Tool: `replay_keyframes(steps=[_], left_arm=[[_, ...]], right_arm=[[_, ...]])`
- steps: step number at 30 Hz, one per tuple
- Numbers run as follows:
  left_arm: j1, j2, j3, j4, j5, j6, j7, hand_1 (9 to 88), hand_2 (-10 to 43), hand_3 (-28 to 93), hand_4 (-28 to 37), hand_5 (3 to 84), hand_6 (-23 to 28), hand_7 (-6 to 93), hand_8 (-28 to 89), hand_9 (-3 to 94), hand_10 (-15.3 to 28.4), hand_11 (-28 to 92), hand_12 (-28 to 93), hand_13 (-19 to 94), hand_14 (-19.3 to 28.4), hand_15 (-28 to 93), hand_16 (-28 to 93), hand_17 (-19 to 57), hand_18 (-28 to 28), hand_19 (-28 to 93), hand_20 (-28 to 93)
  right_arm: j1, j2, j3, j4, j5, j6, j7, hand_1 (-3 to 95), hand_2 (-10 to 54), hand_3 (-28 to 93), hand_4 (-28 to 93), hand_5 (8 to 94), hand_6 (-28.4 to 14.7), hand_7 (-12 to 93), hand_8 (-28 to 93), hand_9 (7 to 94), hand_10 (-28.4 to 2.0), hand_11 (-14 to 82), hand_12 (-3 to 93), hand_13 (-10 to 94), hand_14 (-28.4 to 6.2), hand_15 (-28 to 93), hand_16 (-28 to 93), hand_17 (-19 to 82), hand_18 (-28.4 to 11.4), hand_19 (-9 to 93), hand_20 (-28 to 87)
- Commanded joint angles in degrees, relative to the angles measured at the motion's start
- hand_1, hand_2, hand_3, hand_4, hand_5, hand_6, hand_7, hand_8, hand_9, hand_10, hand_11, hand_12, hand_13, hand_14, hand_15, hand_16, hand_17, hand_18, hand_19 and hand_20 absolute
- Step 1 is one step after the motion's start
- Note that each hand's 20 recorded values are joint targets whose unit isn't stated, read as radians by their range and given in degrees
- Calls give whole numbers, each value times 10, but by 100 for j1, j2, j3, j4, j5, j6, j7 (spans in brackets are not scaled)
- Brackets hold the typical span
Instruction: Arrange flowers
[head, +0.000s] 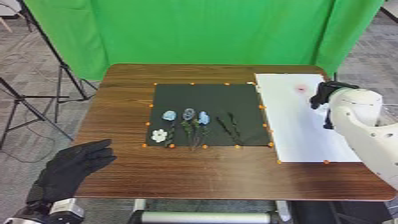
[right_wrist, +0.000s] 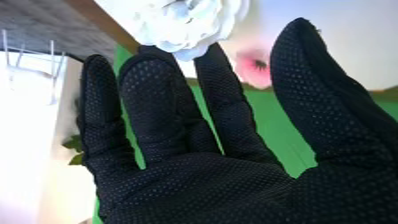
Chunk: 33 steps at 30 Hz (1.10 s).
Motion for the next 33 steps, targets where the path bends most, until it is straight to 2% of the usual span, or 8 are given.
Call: replay_keyframes(steps=[1,8,10,15,24,30,32,33], left_arm=[[107,136,20,3,-119,107,117,276,56,789,-172,508,157,140,-85,413,232,380,105,290,284,614,-125,-94,225,589,160],[59,35,29,2,-66,62,55,276,56,789,-172,508,157,141,-85,413,232,380,105,290,284,613,-126,-94,225,588,160],[99,112,34,0,-107,101,106,277,56,789,-172,509,157,141,-84,413,232,380,105,290,284,614,-125,-94,225,588,160],[-6,35,57,17,-57,48,-3,277,56,789,-173,509,157,141,-84,414,232,380,105,290,284,613,-126,-94,225,588,160],[220,292,10,-2,-235,206,265,276,57,789,-172,508,157,141,-84,413,232,380,105,289,284,614,-126,-94,225,589,161],[179,181,-28,-15,-150,138,121,276,57,790,-172,508,156,141,-85,413,232,379,104,289,284,614,-126,-94,225,589,160],[232,236,-47,-21,-183,169,169,276,57,790,-172,508,156,141,-85,413,232,379,105,289,284,614,-126,-94,225,589,160],[158,173,-58,-12,-140,103,52,276,57,790,-172,508,157,140,-85,413,232,380,105,289,284,614,-125,-94,225,589,160]], right_arm=[[-159,-58,65,121,-178,-183,77,329,-44,868,-281,532,-45,197,-124,542,-183,199,167,605,-109,832,162,200,-212,779,177],[-326,-54,55,165,-473,-17,20,421,-64,838,-282,608,-17,245,-116,650,-138,274,174,662,-85,819,180,232,-200,790,173],[-395,-57,55,165,-531,44,63,474,-81,790,-282,636,-17,283,-49,707,-107,220,252,679,-77,812,192,245,-195,796,169],[-493,-19,11,132,-579,266,116,544,-89,753,-283,712,7,378,-19,828,-55,184,368,733,-54,801,208,275,-187,808,164],[-227,122,-411,-297,-331,974,174,561,-94,763,-283,761,2,348,5,864,-45,202,398,778,-39,791,228,292,-184,818,156],[80,76,-751,-750,-194,1237,5,565,-95,767,-283,775,-3,325,18,868,-47,198,402,783,-39,787,234,296,-187,825,150],[220,44,-911,-889,-167,1300,-112,564,-95,768,-283,777,-3,322,21,869,-48,199,403,783,-39,786,235,296,-187,826,149],[268,37,-983,-973,-140,1333,-112,564,-95,770,-283,778,-4,320,23,871,-48,198,403,784,-39,786,236,296,-188,827,148]])
